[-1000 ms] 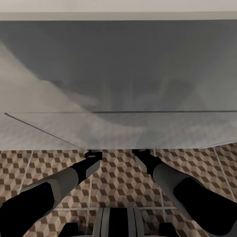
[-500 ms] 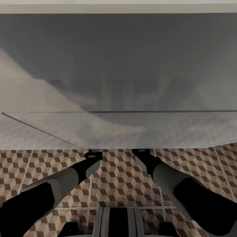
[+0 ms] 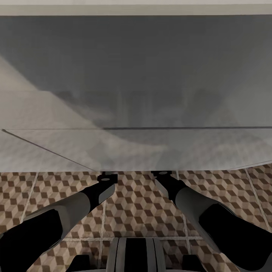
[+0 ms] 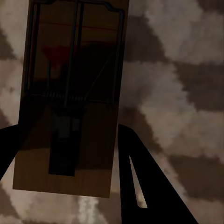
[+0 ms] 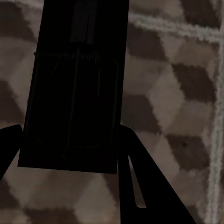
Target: Take the four mousetraps from the cabinet in the bathroom and place them on the bathroom floor. Make sure all four end up on the same floor surface, and ensure that at least two of them are either under or directly next to the same bathroom sink.
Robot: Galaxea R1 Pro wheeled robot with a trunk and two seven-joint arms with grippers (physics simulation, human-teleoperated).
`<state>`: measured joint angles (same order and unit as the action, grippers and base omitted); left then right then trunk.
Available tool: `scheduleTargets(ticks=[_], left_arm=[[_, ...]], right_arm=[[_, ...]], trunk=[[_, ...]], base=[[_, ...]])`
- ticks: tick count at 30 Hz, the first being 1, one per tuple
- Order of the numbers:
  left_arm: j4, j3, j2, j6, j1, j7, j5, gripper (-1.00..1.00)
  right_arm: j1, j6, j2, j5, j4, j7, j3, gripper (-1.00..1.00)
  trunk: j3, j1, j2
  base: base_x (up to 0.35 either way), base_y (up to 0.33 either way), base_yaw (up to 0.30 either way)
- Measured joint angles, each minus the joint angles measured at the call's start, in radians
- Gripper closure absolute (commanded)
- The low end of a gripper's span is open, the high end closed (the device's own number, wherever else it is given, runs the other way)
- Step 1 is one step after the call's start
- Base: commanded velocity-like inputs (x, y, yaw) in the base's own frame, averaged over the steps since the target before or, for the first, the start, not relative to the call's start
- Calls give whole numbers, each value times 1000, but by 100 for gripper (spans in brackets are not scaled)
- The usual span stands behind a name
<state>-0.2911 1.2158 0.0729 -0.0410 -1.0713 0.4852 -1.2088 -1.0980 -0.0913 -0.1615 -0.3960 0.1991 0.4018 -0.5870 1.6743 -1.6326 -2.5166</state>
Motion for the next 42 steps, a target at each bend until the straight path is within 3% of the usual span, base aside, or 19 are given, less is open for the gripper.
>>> scheduleTargets(ticks=[12, 28, 42], left_arm=[[2, 0, 2, 3, 0, -1, 0, 100], [5, -1, 3, -4, -9, -37, -2, 100], [5, -1, 4, -3, -9, -38, -2, 100]], right_arm=[[0, 47, 2, -1, -4, 1, -1, 100], [-47, -178, 2, -6, -59, -1, 5, 100], [-55, -196, 0, -5, -69, -1, 9, 100]], trunk=[[0, 0, 0], [0, 0, 0], [0, 0, 0]], base=[[0, 0, 0], [0, 0, 0], [0, 0, 0]])
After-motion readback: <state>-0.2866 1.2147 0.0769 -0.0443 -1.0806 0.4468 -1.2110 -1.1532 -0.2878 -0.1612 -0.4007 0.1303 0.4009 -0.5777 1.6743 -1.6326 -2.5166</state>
